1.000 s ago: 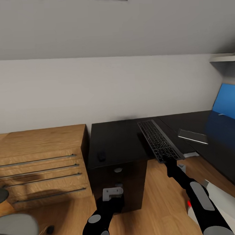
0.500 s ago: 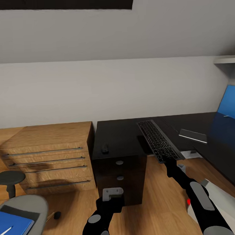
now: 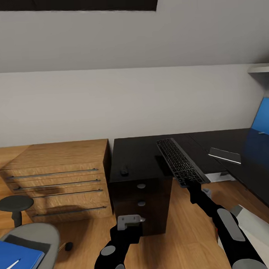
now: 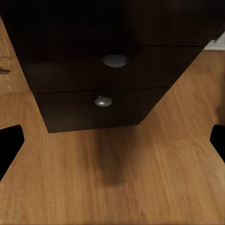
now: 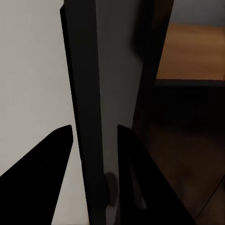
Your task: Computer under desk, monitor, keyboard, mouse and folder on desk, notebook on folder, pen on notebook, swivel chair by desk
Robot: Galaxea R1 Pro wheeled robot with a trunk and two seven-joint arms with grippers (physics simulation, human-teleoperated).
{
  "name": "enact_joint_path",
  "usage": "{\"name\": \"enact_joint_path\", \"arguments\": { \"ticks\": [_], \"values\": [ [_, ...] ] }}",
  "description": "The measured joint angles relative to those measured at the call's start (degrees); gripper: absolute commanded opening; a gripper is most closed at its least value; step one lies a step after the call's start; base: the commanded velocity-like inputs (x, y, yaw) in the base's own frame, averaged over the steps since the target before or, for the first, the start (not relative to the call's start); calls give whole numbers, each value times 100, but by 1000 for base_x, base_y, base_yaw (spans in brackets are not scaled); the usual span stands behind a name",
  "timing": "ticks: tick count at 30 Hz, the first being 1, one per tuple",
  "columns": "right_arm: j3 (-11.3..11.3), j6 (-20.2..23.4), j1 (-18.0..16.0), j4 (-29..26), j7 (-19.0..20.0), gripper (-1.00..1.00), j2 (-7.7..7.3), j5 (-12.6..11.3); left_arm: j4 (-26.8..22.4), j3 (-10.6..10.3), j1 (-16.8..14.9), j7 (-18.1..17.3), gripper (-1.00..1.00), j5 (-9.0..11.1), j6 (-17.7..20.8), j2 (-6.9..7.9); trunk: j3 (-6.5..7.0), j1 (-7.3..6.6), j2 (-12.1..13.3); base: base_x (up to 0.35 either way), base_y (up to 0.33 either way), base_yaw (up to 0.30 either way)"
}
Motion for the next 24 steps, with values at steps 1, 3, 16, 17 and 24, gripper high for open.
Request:
{"name": "enact_joint_path", "arguments": {
  "ticks": [1,3,16,17,24],
  "values": [
    [0,1,0,1,2,-100,1,-7,0,0,0,0,100,0,0,0,0,0,0,0,201,0],
    [-1,3,0,6,6,-100,0,-62,0,0,0,0,100,0,1,0,0,0,0,0,215,0],
    [33,-46,36,258,-176,-100,146,-472,0,0,0,0,100,0,-1,0,0,0,0,0,47,0],
    [42,-52,39,264,-247,-100,207,-434,1,-1,-1,0,100,0,-1,0,0,0,0,0,3,0],
    [84,-168,37,233,-363,-100,353,-403,0,0,0,-1,100,-1,-1,0,1,0,-1,0,0,0]
  ]
}}
